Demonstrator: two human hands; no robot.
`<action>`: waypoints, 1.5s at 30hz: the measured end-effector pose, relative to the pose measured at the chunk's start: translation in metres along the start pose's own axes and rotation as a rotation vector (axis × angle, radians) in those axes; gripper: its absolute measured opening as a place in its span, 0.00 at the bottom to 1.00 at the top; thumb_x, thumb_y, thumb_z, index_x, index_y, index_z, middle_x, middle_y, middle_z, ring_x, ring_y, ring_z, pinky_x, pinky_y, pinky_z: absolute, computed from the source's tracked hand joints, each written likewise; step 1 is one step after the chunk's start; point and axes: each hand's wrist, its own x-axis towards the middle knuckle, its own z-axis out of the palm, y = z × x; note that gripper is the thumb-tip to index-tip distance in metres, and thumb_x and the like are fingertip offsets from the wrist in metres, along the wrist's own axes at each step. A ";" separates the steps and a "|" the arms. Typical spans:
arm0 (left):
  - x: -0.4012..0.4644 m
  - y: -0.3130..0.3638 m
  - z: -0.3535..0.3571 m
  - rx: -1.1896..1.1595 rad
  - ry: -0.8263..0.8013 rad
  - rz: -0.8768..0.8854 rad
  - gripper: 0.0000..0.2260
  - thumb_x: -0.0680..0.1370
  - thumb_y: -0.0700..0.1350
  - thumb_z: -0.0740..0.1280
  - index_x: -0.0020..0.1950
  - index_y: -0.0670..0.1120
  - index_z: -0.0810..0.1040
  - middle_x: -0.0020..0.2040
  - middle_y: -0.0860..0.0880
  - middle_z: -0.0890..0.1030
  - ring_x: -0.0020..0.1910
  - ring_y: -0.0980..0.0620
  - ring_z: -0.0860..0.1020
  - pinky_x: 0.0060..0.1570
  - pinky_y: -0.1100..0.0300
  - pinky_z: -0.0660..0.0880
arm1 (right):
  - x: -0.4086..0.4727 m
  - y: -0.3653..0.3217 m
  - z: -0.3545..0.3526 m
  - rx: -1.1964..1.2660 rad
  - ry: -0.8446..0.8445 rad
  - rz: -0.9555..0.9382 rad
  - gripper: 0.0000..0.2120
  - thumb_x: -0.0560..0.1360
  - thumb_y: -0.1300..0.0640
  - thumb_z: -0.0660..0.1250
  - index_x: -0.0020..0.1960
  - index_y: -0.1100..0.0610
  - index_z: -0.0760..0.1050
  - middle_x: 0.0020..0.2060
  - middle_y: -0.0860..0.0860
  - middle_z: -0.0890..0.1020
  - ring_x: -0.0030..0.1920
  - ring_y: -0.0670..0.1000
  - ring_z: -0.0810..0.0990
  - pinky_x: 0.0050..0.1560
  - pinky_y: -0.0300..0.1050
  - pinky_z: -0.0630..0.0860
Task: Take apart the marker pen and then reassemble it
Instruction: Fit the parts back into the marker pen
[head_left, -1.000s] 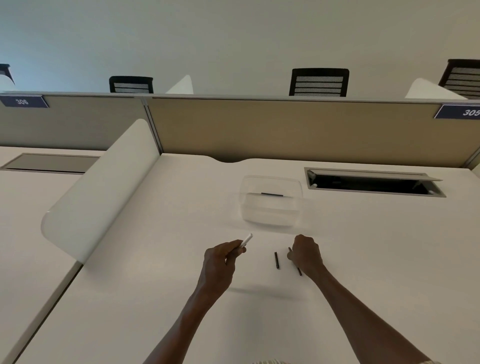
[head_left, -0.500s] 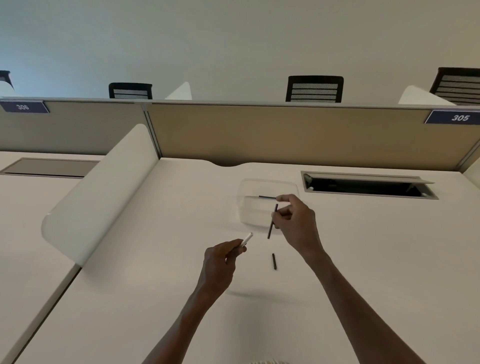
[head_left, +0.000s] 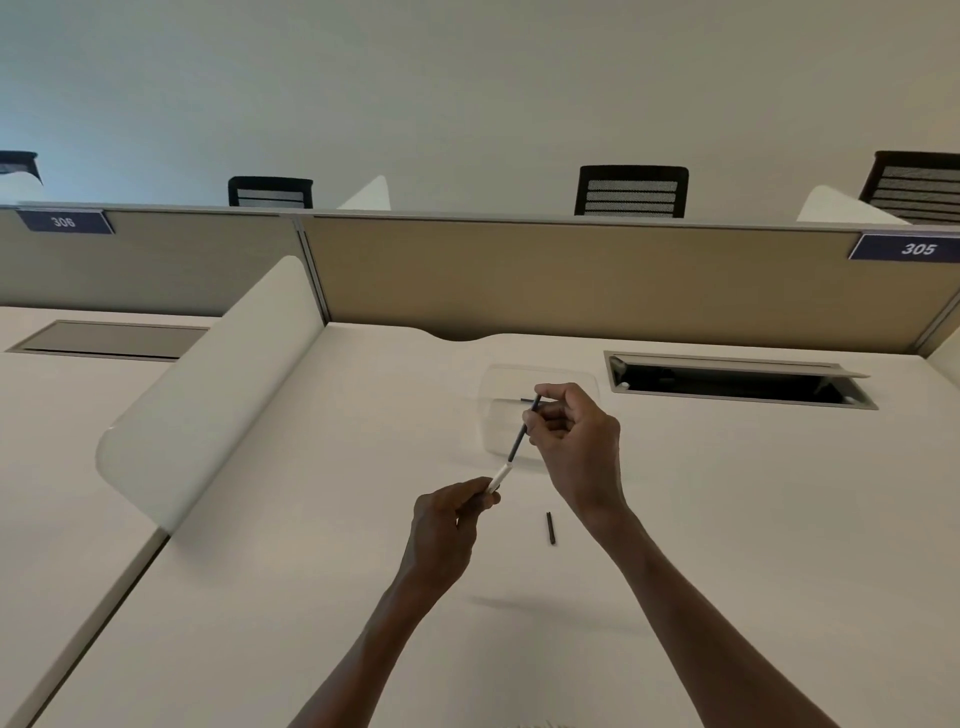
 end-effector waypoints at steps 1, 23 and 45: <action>0.000 0.001 0.000 0.000 0.000 -0.003 0.09 0.78 0.33 0.67 0.49 0.45 0.84 0.41 0.57 0.85 0.45 0.58 0.83 0.48 0.61 0.79 | -0.001 0.000 0.001 -0.005 -0.001 -0.004 0.12 0.73 0.63 0.72 0.55 0.56 0.78 0.37 0.49 0.84 0.39 0.45 0.84 0.44 0.49 0.83; 0.000 0.007 -0.001 -0.017 -0.020 -0.044 0.08 0.78 0.32 0.66 0.50 0.40 0.84 0.42 0.50 0.86 0.45 0.59 0.83 0.50 0.65 0.78 | -0.004 0.007 0.002 -0.021 0.003 -0.047 0.12 0.73 0.63 0.73 0.56 0.56 0.79 0.37 0.48 0.84 0.40 0.44 0.84 0.44 0.41 0.82; 0.005 0.016 -0.003 -0.038 -0.011 -0.073 0.08 0.79 0.34 0.65 0.52 0.41 0.83 0.42 0.48 0.85 0.27 0.66 0.75 0.31 0.75 0.68 | -0.024 0.025 0.013 -0.059 -0.130 -0.143 0.07 0.76 0.62 0.65 0.46 0.59 0.82 0.42 0.47 0.85 0.43 0.44 0.82 0.41 0.32 0.77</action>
